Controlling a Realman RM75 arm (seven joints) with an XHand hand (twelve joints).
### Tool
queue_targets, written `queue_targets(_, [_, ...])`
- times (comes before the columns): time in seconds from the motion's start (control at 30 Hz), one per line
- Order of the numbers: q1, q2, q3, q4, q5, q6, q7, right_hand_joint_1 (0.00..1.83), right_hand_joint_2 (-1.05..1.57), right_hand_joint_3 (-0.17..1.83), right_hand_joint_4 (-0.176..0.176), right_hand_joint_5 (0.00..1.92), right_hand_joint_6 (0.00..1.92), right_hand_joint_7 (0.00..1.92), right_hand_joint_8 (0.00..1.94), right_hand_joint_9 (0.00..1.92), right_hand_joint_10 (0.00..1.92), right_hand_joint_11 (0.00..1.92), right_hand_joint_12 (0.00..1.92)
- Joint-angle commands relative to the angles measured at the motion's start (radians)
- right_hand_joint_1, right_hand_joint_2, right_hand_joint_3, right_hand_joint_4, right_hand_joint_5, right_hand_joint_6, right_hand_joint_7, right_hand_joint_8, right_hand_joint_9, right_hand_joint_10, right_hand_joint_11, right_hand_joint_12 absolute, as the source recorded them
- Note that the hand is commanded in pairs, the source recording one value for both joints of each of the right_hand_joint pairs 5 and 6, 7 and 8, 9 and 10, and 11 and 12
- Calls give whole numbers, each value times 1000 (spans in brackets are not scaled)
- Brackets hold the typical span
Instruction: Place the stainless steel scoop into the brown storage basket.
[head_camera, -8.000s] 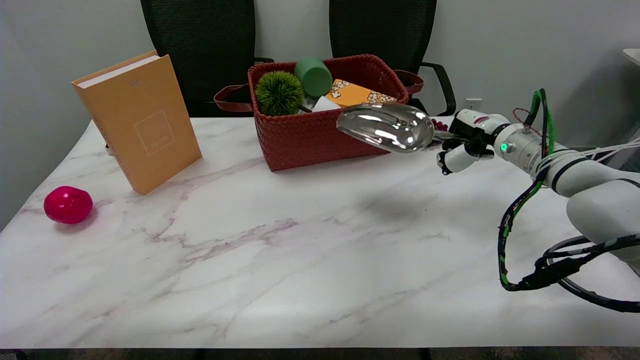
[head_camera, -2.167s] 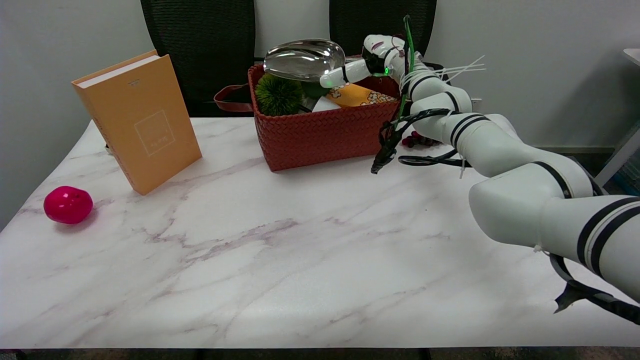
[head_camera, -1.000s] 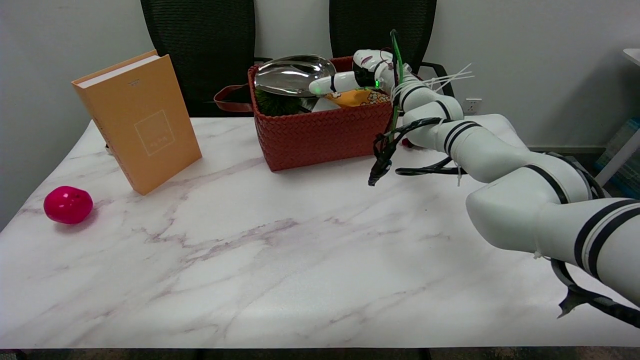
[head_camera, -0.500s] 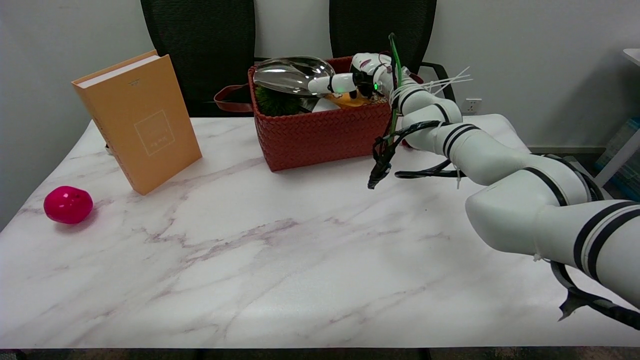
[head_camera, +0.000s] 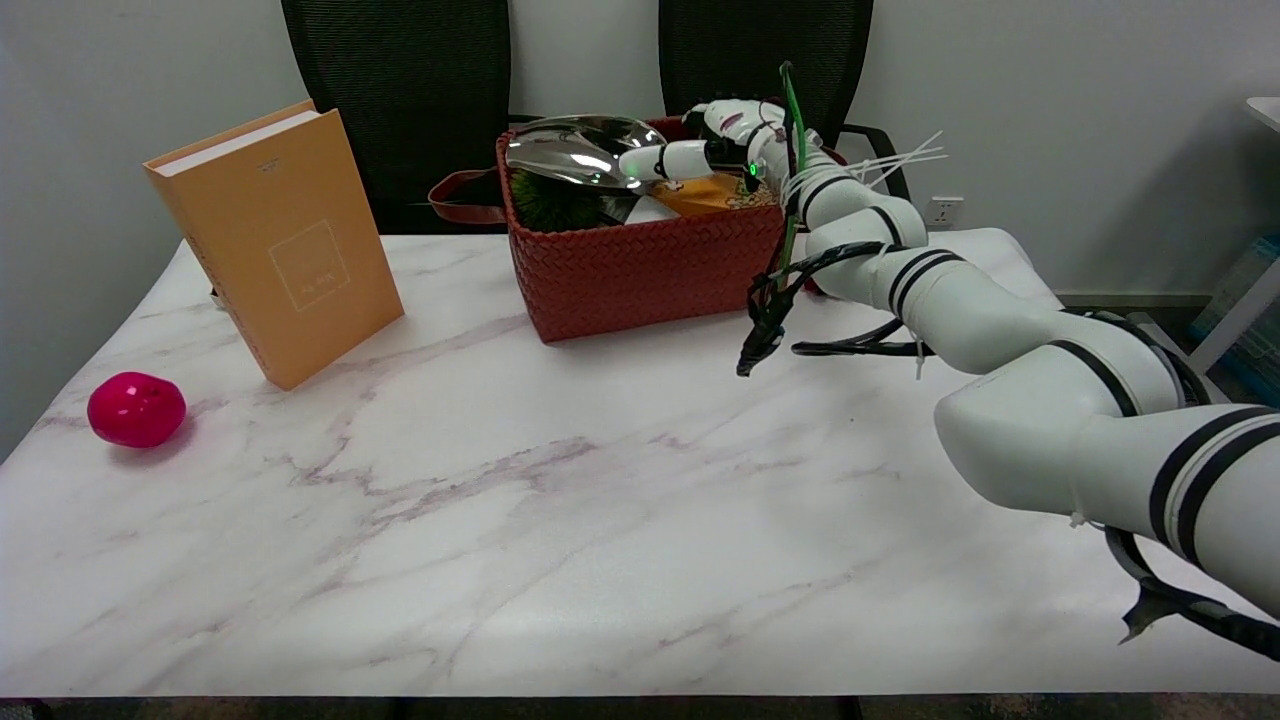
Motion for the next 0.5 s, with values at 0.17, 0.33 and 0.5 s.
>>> queue_targets(0.17, [-56, 47, 24, 180, 2, 1, 0, 88, 639, -163, 0, 105, 105, 288, 288, 278, 278, 1525, 1525])
queue_targets(0.33, [-85, 71, 49, 261, 34, 3, 0, 98, 640, -159, 0, 116, 116, 305, 305, 185, 185, 1298, 1298])
queue_targets(0.5, [-126, 108, 57, 341, 114, 7, -7, 105, 640, -154, 0, 94, 94, 244, 244, 0, 0, 162, 162])
